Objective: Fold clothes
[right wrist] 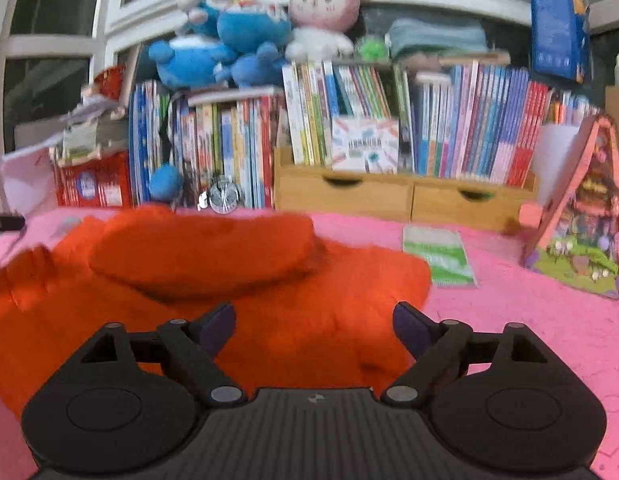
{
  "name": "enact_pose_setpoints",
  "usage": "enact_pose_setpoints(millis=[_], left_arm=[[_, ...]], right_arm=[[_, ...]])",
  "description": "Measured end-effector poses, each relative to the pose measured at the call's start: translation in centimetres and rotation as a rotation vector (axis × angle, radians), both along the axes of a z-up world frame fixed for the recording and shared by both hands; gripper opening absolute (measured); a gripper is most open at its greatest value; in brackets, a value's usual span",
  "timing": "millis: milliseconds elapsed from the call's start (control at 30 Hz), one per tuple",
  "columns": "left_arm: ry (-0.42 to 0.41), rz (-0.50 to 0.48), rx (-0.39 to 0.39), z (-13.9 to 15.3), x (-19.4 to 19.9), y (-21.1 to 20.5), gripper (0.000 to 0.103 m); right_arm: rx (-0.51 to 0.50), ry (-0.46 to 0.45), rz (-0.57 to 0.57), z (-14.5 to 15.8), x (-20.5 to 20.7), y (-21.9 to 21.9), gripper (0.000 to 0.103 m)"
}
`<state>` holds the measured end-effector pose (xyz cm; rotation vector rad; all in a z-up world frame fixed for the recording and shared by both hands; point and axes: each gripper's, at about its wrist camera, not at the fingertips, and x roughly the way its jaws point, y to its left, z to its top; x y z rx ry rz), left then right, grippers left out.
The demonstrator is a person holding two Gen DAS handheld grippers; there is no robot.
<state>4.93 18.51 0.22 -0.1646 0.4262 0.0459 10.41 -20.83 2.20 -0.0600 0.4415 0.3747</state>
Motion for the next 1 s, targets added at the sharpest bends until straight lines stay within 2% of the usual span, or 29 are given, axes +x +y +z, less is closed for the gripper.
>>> enact_pose_setpoints(millis=[167,233,300,367,400,467,500,567,667,733,867,1000], left_arm=[[0.073,-0.175,-0.061,-2.3,1.6,0.3,0.103],[0.092,-0.220,-0.063,-2.9,1.6,-0.2,0.099],[0.081,-0.241,-0.070,-3.0,0.9,-0.4,0.089],[0.069,-0.263,-0.077,-3.2,0.2,-0.7,0.069],[0.063,-0.273,-0.080,-3.3,-0.1,-0.8,0.064],[0.051,-0.294,-0.088,-3.4,-0.9,-1.1,0.048],[0.038,-0.313,-0.112,-3.3,-1.3,-0.9,0.044],[0.000,-0.367,-0.194,-2.6,-2.4,-0.1,0.044],[-0.045,-0.451,-0.246,-1.4,-4.2,0.1,0.044],[-0.069,-0.485,-0.245,-0.8,-5.2,0.1,0.046],[-0.087,-0.498,-0.222,-0.3,-6.3,-0.1,0.063],[-0.085,-0.459,-0.231,-0.3,-6.3,0.3,0.064]], right_arm=[[0.048,0.119,0.098,-1.9,0.9,0.1,0.091],[0.056,0.134,0.140,-2.3,0.5,0.4,0.080],[0.054,0.141,0.163,-2.4,-0.2,0.5,0.052],[0.064,0.144,0.174,-2.2,-0.8,0.2,0.039],[0.071,0.143,0.176,-2.1,-1.0,0.0,0.031],[0.108,0.146,0.188,-1.5,-1.6,-0.8,0.026],[0.132,0.145,0.198,-1.2,-1.9,-1.2,0.023],[0.185,0.137,0.231,-0.5,-2.6,-1.9,0.022],[0.269,0.121,0.321,0.8,-4.0,-2.9,0.021],[0.312,0.102,0.388,1.5,-5.1,-3.5,0.021],[0.294,0.072,0.426,2.5,-6.4,-4.1,0.021],[0.271,0.081,0.412,2.4,-6.9,-4.7,0.021]])
